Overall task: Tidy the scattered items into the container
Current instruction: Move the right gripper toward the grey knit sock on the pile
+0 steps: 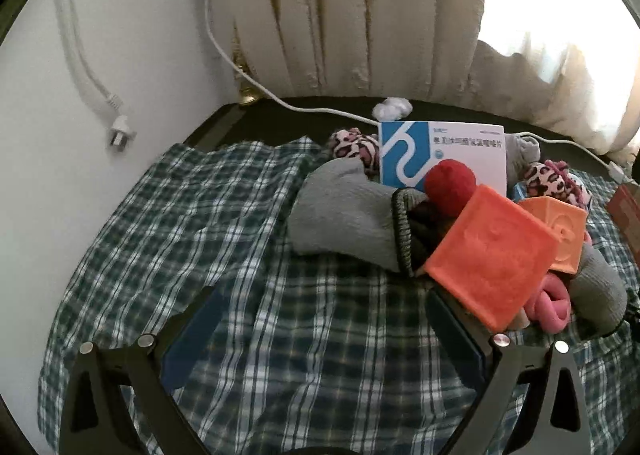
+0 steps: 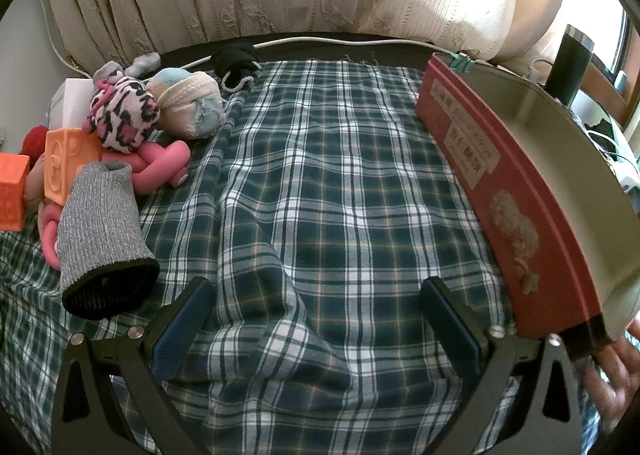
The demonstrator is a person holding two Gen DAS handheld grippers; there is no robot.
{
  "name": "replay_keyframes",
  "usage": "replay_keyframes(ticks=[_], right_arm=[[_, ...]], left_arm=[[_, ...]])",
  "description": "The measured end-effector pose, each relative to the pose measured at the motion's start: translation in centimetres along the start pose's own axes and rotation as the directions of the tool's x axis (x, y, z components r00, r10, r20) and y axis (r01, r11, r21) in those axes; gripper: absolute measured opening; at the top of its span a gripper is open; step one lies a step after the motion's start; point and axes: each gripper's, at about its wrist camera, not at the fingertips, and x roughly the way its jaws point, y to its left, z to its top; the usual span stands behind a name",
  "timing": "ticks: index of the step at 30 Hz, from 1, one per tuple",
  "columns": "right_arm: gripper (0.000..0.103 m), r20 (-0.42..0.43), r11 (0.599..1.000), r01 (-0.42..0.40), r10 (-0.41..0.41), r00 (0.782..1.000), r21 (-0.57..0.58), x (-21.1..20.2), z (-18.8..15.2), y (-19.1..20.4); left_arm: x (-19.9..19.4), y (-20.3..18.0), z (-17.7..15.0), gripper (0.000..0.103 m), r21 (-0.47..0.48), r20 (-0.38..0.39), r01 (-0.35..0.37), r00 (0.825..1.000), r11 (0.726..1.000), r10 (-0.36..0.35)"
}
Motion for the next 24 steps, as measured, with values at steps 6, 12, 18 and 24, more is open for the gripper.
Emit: replay_keyframes(ticks=[6, 12, 18, 24], right_arm=[[0.103, 0.002, 1.0, 0.001, -0.001, 1.0, 0.0, 0.0, 0.0, 0.0], [0.103, 0.001, 1.0, 0.0, 0.0, 1.0, -0.001, 0.0, 0.0, 0.0], [0.103, 0.001, 1.0, 0.0, 0.0, 1.0, -0.001, 0.0, 0.3, -0.1], [0.103, 0.001, 1.0, 0.01, -0.01, 1.0, 0.011, -0.3, 0.3, -0.6]], left_arm=[[-0.6, -1.0, -0.8, 0.102, -0.002, 0.049, 0.024, 0.999, 1.0, -0.023], [-1.2, 0.1, -0.7, 0.102, 0.01, 0.028, 0.014, 1.0, 1.0, -0.014], [-1.9, -0.1, -1.0, 0.102, 0.034, 0.026, 0.006, 1.0, 0.999, -0.007], [-2.8, -0.5, -1.9, 0.102, 0.046, 0.025, 0.027, 0.999, 0.999, -0.028]])
